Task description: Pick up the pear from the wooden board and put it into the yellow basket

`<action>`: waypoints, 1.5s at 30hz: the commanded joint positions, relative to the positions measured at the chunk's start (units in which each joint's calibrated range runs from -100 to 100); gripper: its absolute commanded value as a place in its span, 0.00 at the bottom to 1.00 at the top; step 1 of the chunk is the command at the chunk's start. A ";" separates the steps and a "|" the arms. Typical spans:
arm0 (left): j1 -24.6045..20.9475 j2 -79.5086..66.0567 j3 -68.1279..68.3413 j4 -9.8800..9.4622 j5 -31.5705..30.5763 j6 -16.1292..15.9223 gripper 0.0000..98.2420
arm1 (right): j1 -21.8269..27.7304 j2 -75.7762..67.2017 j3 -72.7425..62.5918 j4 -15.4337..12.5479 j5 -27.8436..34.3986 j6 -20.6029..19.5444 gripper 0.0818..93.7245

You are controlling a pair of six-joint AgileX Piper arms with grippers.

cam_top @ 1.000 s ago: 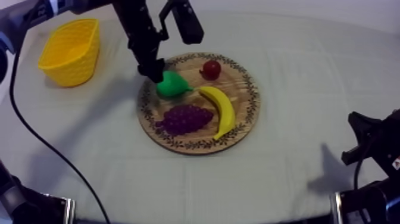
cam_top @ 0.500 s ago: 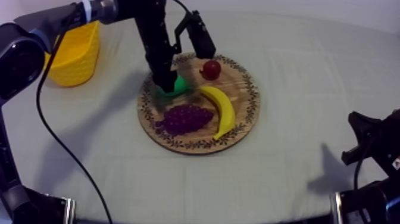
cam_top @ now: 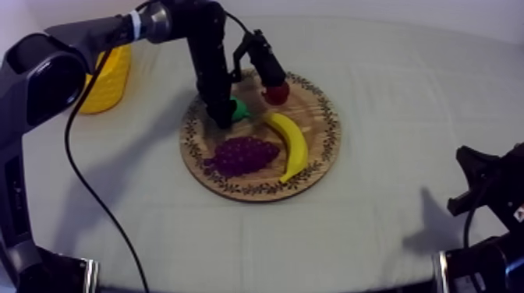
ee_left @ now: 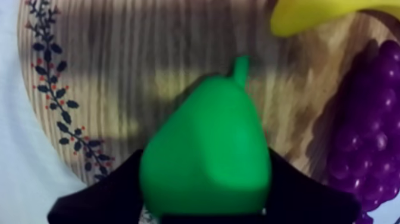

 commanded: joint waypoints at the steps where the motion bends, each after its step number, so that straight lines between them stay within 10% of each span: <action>1: 0.12 0.29 -0.19 -0.01 -0.31 0.14 0.56 | -0.03 -0.04 -0.05 -0.01 0.04 -0.06 0.00; 45: -2.75 -33.13 2.38 0.22 0.66 7.16 0.47 | -0.03 -0.04 -0.05 -0.01 0.04 -0.06 0.00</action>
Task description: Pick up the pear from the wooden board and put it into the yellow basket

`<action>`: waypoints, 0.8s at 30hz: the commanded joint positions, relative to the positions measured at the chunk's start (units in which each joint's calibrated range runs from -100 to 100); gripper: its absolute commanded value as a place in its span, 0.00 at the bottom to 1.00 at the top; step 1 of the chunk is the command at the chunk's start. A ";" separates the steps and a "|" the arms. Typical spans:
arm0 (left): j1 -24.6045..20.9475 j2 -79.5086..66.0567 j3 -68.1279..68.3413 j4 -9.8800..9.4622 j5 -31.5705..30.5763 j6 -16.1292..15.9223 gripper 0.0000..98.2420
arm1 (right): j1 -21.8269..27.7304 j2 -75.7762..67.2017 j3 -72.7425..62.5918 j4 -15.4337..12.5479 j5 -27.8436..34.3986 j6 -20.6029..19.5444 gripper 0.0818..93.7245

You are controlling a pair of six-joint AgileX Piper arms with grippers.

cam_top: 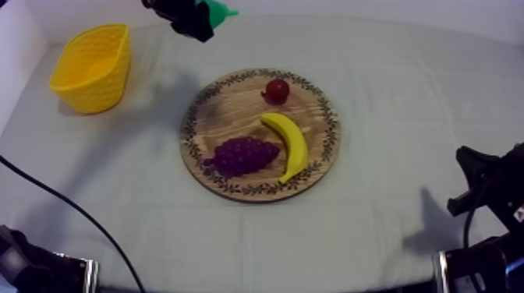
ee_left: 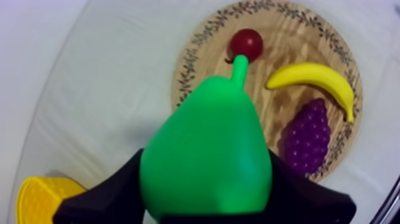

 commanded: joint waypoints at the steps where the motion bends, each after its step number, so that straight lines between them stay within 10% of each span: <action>1: -1.02 -1.46 -0.16 0.21 -0.40 0.70 0.47 | -0.03 -0.04 -0.05 -0.01 0.04 0.00 0.00; 24: -15.48 -9.94 0.45 0.91 -0.27 10.76 0.47 | -0.03 -0.04 -0.05 -0.01 0.04 0.00 0.00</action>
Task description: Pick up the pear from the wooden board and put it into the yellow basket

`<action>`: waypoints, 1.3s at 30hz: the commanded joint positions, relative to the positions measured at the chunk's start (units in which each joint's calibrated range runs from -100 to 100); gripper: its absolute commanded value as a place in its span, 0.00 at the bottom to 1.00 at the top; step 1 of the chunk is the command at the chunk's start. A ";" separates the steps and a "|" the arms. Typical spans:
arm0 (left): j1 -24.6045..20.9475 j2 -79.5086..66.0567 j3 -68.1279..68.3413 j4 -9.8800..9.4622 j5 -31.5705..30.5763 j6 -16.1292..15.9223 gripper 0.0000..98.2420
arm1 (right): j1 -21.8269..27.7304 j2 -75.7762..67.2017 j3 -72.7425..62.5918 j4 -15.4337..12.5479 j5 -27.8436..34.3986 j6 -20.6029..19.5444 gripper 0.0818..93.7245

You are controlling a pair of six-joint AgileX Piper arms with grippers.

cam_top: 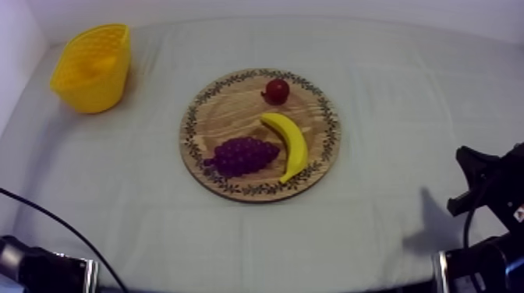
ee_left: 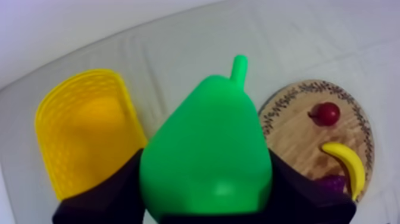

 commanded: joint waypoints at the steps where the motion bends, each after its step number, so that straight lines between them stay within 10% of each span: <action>1: -2.07 -0.24 -0.06 -0.11 0.03 0.05 0.47 | -0.03 -0.04 -0.05 -0.01 0.04 -0.04 0.00; 39: -13.33 24.96 -6.34 0.69 -4.36 -2.58 0.49 | -0.03 -0.04 -0.05 -0.01 0.04 -0.04 0.00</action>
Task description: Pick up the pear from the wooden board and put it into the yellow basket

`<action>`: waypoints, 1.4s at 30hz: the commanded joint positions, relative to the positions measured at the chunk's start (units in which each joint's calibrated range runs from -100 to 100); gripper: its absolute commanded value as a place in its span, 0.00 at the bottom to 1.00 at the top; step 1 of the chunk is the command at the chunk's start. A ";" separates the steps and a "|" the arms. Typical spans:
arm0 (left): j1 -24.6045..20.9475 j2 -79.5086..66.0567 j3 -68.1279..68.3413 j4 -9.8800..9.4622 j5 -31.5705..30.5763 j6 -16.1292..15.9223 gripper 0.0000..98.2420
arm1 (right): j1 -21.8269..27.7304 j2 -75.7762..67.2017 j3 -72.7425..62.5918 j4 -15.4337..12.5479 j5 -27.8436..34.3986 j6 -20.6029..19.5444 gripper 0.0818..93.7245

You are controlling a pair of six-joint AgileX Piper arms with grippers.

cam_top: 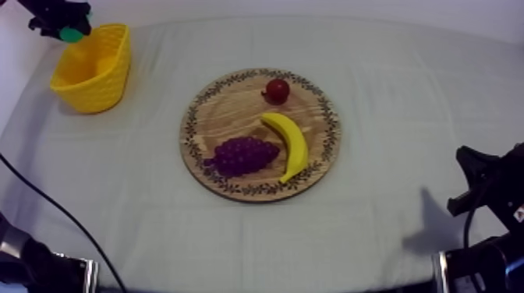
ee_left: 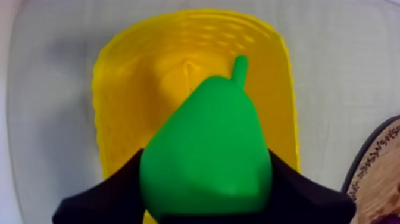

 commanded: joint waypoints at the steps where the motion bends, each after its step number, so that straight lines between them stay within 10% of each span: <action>1: -0.14 2.59 -0.69 -0.16 -0.01 0.05 0.49 | -0.03 -0.04 -0.05 -0.01 0.04 0.06 0.00; 10: -0.63 10.60 -3.57 -0.90 -0.16 -0.08 0.51 | -0.03 -0.04 -0.05 -0.01 0.04 0.05 0.00; 30: -0.37 13.45 -1.22 -2.21 0.56 2.06 0.95 | -0.03 -0.04 -0.05 -0.01 0.04 0.06 0.00; 42: -0.45 8.79 1.88 -2.59 0.28 1.77 0.78 | -0.03 -0.04 -0.05 -0.01 0.04 0.06 0.00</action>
